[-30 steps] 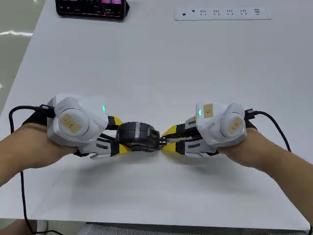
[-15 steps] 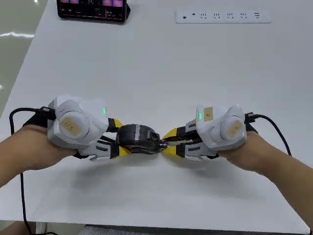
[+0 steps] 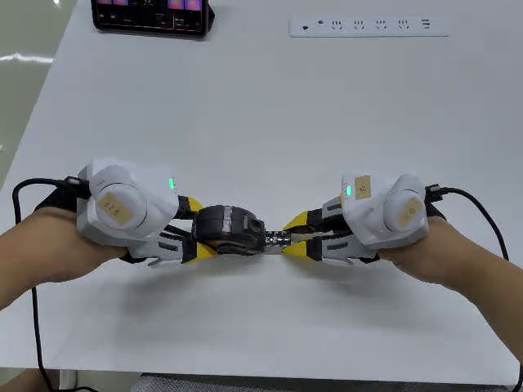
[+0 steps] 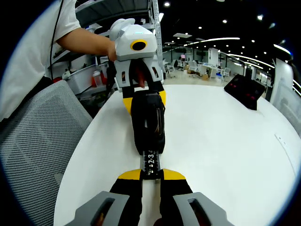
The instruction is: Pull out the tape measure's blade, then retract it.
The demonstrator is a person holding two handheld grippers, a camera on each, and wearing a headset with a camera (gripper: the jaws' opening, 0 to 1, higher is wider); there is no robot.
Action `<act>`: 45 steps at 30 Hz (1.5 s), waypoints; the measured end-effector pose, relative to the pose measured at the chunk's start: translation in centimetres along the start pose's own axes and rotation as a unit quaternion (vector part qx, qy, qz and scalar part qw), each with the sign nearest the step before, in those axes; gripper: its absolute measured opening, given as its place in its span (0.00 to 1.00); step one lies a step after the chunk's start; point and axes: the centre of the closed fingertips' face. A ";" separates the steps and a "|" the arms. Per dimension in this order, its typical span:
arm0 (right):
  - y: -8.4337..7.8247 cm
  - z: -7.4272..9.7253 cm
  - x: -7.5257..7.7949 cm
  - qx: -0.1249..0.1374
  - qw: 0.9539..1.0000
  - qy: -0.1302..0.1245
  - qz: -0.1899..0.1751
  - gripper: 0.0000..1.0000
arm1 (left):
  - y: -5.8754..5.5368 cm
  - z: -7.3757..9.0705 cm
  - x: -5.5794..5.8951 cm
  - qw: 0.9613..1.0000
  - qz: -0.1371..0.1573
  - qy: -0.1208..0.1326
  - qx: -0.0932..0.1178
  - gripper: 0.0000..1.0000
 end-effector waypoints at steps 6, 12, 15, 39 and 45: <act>-0.7 0.7 0.0 -0.005 1.000 -0.002 -0.006 0.10 | 0.1 0.0 0.1 1.000 0.001 0.000 0.000 0.25; -1.0 1.4 0.1 -0.009 1.000 -0.002 -0.006 0.10 | 0.1 0.0 0.1 1.000 0.002 0.000 -0.001 0.25; -1.2 1.7 0.2 -0.012 1.000 -0.003 -0.005 0.10 | 0.1 0.0 0.1 1.000 0.003 0.001 0.000 0.25; -3.2 4.7 0.0 -0.027 0.999 -0.015 -0.010 0.10 | 0.1 0.0 0.1 1.000 0.002 0.001 -0.004 0.25; -4.1 5.8 0.0 -0.035 0.999 -0.021 -0.015 0.10 | 0.2 -0.1 0.1 1.000 0.001 0.001 -0.004 0.25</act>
Point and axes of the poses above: the centre of the closed fingertips' face, and the gripper's own axes: z roughly backward along the fingers, x roughly to its right, y roughly out of its top, and after that the axes turned 4 degrees about -y, right-handed
